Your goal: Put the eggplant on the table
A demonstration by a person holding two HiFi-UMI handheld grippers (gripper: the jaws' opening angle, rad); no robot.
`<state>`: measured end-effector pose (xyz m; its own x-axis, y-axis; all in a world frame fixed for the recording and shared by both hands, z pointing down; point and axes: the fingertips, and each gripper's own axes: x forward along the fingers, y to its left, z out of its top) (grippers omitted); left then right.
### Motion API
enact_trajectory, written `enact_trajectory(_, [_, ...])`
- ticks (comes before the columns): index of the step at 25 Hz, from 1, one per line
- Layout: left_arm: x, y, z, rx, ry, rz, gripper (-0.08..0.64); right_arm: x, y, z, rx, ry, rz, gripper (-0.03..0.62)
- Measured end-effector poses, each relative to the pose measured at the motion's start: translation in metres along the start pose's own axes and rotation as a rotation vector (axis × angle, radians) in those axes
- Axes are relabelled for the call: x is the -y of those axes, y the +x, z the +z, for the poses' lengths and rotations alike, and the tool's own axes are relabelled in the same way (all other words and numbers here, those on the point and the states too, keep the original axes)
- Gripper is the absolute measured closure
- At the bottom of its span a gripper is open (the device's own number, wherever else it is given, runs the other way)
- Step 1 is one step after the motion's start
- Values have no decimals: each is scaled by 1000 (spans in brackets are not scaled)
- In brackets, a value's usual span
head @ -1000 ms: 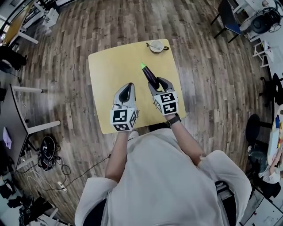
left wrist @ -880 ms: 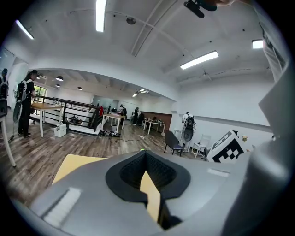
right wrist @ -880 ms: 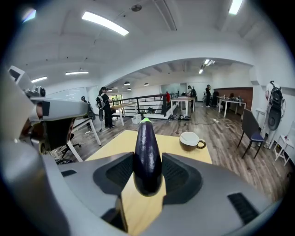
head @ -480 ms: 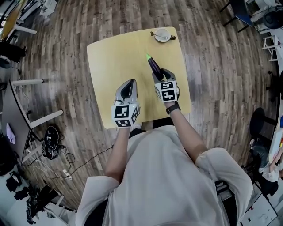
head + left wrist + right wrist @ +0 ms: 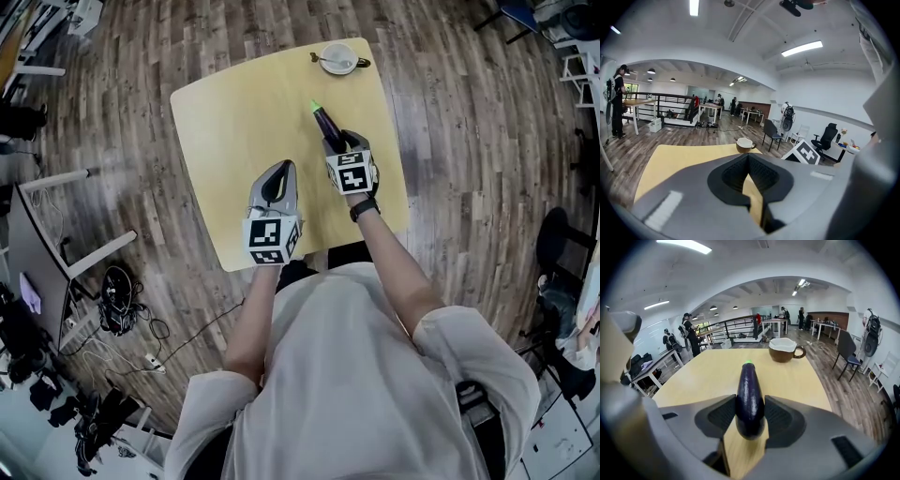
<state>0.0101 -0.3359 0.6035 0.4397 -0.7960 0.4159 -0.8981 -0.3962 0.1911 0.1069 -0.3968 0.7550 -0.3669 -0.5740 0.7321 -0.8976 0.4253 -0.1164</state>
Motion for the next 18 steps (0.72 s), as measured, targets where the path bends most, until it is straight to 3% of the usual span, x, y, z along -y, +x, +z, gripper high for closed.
enact_trajectory(12, [-13,-4,7,37,-41,16,552,2,20,-10,-27,-38,-9,397])
enact_trajectory(14, [-14,-8,11,53,-46,17,553,-2,20,-11,-29,-25,11,354])
enact_trajectory(18, [-19,-15,18,74,-45,25,552,-11,9,4,26,-29,28,354])
